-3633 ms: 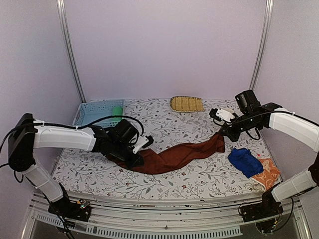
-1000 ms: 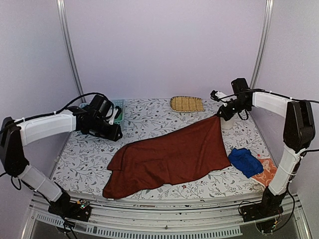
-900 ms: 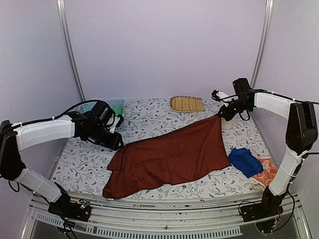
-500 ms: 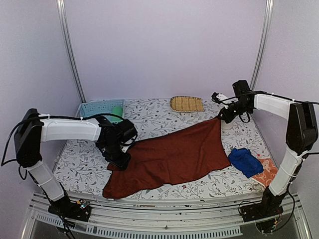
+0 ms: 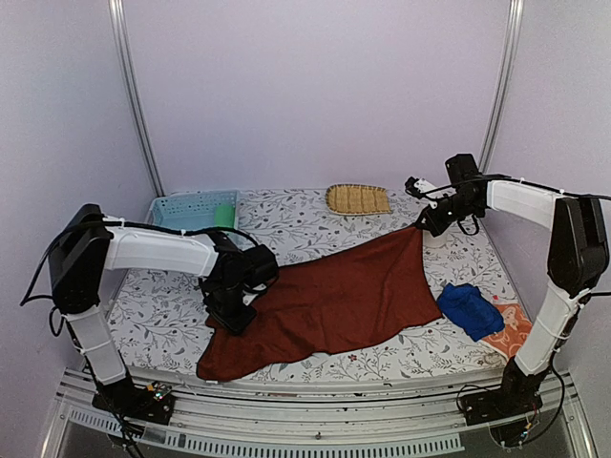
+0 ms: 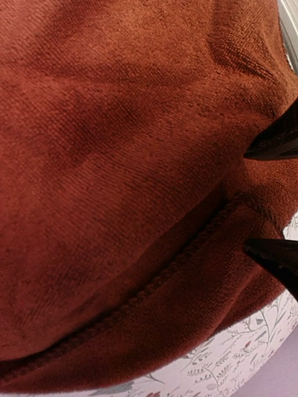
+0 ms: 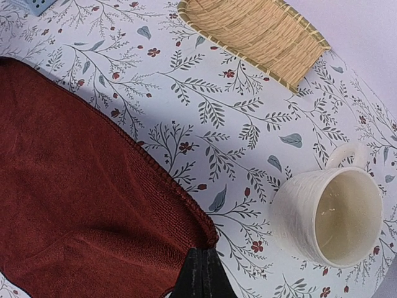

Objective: Roll the towels
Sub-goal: Flatten out the towel at the center of the board.

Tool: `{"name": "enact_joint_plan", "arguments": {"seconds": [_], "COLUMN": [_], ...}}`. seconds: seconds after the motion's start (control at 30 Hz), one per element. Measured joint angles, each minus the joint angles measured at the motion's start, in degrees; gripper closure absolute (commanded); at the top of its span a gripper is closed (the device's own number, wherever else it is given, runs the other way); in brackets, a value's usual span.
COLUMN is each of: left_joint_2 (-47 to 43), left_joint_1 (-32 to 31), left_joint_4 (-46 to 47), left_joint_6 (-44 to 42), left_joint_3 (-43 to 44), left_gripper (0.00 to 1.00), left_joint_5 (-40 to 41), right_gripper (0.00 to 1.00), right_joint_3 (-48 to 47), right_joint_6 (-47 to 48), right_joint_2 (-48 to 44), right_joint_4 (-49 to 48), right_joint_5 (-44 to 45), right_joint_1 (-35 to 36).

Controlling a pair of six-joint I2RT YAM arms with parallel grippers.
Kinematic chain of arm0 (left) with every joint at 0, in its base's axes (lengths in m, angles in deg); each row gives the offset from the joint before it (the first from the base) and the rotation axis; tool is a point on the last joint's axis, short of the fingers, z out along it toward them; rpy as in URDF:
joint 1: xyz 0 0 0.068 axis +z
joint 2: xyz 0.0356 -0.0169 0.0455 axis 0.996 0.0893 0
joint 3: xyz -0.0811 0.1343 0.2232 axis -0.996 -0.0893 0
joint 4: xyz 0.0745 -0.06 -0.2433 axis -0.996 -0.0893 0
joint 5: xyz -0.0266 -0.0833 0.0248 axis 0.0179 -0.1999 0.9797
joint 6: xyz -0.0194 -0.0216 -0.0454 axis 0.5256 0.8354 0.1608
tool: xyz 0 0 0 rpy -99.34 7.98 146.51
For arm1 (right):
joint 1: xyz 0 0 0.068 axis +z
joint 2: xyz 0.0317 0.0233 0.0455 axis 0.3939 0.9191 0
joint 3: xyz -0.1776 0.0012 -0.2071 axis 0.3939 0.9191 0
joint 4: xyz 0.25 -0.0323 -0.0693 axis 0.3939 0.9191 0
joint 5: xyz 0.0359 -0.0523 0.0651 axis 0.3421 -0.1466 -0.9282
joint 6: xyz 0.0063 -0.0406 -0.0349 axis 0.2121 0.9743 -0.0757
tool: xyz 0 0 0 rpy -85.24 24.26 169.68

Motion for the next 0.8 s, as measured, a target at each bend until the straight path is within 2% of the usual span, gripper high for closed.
{"name": "enact_joint_plan", "arguments": {"seconds": [0.13,0.23,0.4,0.47,0.63,0.8], "left_joint_2": [2.0,2.9,3.0,2.9,-0.1,-7.2], "left_joint_1": [-0.5,-0.5,-0.5,-0.5,-0.4,2.5], "left_joint_4": [-0.3,-1.1,-2.0,-2.1,-2.0,-2.3], "left_joint_6": [-0.5,-0.6,-0.4,-0.4,-0.5,0.3], "left_joint_3": [0.3,0.9,1.9,2.5,2.8,2.8], "left_gripper": [0.65,0.81,0.92,1.0,1.0,1.0], "left_joint_5": [1.8,4.0,7.7,8.4,9.6,12.5], "right_gripper": [0.98,0.98,0.98,0.98,0.98,0.98], "right_joint_3": [0.0,0.0,0.0,0.0,0.0,-0.2], "right_joint_6": [0.0,0.0,0.0,0.0,0.0,-0.3], "right_joint_2": [0.0,0.0,0.0,0.0,0.0,-0.2], "right_joint_4": [0.0,0.2,0.5,0.7,1.0,1.3], "right_joint_5": [-0.3,-0.3,-0.5,-0.7,-0.7,-0.7], "right_joint_1": [0.0,0.0,0.0,0.0,0.0,0.0]}}
